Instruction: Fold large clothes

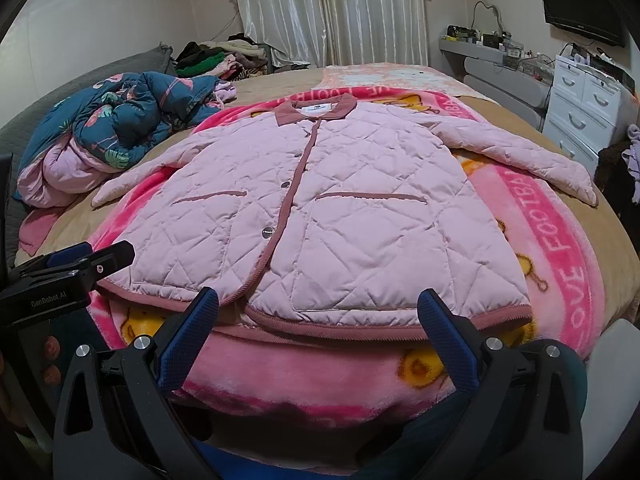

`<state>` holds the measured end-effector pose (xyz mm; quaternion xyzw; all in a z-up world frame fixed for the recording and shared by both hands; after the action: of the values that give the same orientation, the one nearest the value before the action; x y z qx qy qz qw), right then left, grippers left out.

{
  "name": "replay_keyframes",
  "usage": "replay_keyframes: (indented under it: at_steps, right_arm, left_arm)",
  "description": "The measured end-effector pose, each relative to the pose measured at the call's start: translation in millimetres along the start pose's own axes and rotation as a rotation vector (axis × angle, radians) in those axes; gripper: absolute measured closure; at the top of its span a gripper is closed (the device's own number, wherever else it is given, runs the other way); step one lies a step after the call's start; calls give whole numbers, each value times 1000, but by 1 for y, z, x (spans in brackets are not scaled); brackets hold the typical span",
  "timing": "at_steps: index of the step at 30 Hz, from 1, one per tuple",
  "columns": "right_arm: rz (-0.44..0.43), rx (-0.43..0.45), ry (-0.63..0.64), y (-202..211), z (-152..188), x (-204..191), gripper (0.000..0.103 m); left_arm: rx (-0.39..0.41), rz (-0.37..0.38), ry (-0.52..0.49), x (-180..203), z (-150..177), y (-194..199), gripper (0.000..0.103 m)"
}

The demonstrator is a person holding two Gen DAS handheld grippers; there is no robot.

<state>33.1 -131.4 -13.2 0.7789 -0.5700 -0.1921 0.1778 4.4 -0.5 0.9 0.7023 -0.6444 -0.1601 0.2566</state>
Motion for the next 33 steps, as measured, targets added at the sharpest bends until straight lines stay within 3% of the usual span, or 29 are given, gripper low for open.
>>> replay_keyframes:
  at_steps: [33]
  right_arm:
    - [-5,1,-5,0,0,0,4]
  left_arm:
    - [7,0,0,-1,-3,4,9]
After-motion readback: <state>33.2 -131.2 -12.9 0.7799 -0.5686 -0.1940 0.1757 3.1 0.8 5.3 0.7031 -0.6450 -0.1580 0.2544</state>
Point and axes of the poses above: each gripper's, at about its wrist camera, not at the fingertips, and y roughly against the way its jaws point, x to its right, z to its underside, the point moved 1 cm from there along -y, roughly the way its jaws point, and after that the axes turned 12 degrees about x, right-handed, at the moved point
